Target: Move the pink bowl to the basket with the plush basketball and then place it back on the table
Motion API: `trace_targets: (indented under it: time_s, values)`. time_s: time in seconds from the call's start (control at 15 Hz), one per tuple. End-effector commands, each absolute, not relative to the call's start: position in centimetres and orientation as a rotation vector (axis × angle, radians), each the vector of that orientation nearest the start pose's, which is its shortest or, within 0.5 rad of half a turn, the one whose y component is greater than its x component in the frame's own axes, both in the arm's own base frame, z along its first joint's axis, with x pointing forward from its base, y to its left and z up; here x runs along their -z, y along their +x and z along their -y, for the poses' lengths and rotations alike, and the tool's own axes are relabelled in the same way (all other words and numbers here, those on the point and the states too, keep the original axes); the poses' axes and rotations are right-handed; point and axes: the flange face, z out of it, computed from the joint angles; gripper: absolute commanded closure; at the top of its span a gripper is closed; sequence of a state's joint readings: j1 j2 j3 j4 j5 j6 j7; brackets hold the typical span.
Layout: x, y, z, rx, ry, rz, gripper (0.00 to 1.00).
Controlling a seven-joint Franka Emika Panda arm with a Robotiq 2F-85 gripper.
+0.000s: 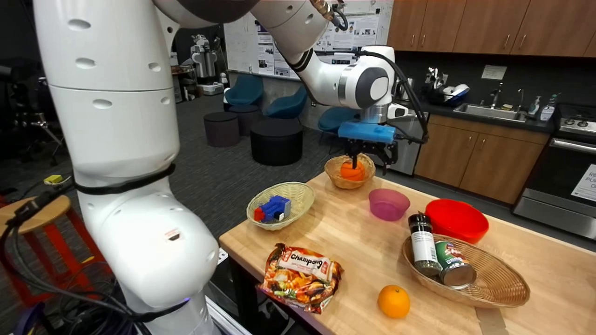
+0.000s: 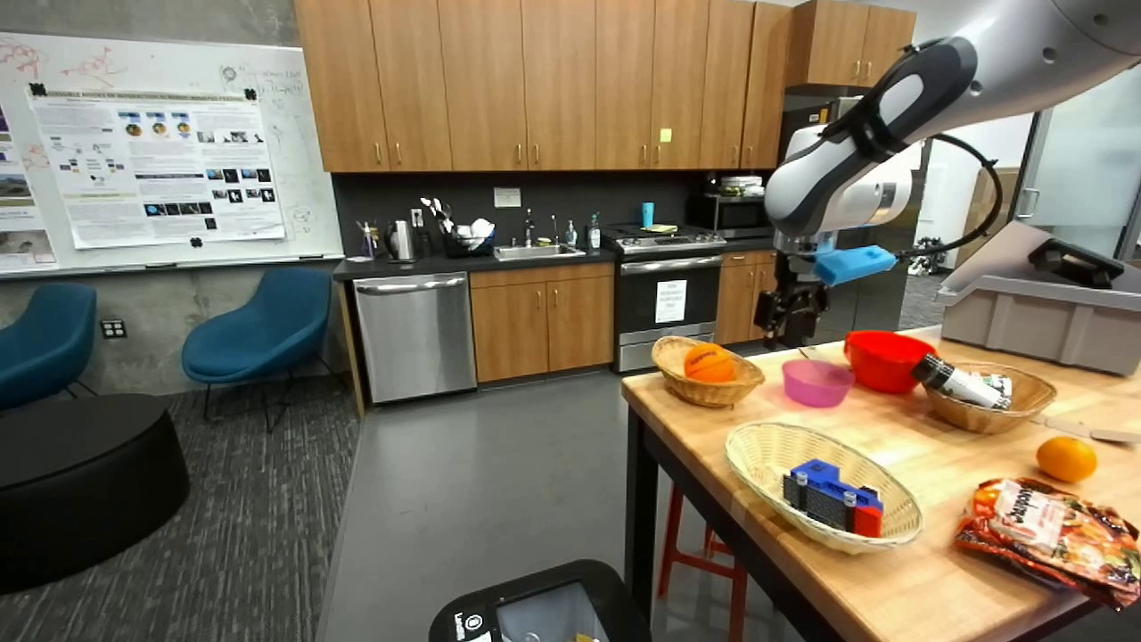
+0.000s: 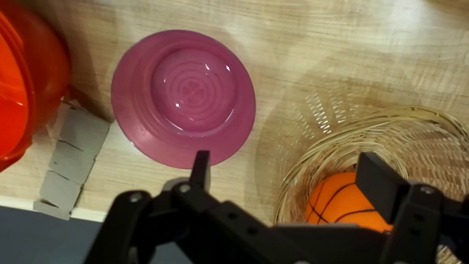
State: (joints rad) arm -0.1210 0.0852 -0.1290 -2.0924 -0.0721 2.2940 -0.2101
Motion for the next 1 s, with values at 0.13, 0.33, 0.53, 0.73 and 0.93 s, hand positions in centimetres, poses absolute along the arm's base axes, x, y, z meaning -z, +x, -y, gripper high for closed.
trace_targets:
  time_s: [0.13,0.33,0.53,0.73,0.93]
  values:
    - [-39.3,54.8,13.4,0.013,-3.238,0.040,0.00]
    - [-39.0,54.4,13.5,-0.110,-3.264,0.038,0.00]
    - [-39.0,54.1,13.5,-0.201,-3.279,0.046,0.00]
    - [-39.4,53.9,13.3,-0.244,-3.273,0.062,0.00]
    - [-39.1,53.8,13.5,-0.214,-3.257,0.057,0.00]
